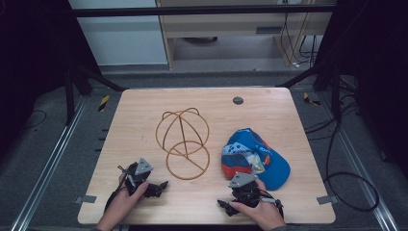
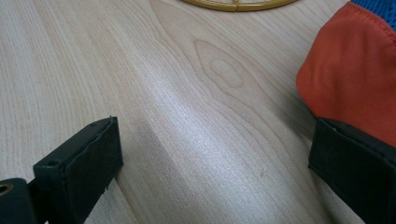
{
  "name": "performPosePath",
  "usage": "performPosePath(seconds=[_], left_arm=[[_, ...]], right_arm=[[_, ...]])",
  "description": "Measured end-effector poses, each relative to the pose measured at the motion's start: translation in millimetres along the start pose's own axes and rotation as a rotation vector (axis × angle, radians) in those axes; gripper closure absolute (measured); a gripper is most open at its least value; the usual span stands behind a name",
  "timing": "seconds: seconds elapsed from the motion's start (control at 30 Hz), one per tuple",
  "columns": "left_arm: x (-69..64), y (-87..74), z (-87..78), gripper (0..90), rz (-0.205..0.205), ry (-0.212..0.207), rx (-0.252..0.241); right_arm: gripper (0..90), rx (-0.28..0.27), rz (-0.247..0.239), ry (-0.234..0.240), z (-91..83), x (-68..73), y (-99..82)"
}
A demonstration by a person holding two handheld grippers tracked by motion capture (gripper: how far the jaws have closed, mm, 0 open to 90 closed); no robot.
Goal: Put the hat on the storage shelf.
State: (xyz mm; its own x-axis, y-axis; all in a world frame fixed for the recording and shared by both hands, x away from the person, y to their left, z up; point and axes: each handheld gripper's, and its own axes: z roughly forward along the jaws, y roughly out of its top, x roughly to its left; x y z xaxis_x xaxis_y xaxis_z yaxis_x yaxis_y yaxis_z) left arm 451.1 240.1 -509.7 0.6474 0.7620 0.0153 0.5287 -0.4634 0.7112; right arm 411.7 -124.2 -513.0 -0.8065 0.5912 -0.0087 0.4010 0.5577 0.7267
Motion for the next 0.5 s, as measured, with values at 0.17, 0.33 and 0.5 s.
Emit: performPosePath(seconds=[0.17,0.33,0.5], left_arm=[[0.1,0.1,0.0,0.0,0.002,0.0,0.0],[0.2,0.2,0.1,0.0,0.002,-0.001,0.0],[0.2,0.3,0.3,0.0,0.003,-0.003,0.0]], right_arm=[[2.9,0.001,0.006,-0.007,0.1,-0.3,0.0],[2.4,0.004,0.017,-0.012,0.7,0.0,0.7],[2.7,0.006,0.019,-0.015,0.5,-0.3,0.7]])
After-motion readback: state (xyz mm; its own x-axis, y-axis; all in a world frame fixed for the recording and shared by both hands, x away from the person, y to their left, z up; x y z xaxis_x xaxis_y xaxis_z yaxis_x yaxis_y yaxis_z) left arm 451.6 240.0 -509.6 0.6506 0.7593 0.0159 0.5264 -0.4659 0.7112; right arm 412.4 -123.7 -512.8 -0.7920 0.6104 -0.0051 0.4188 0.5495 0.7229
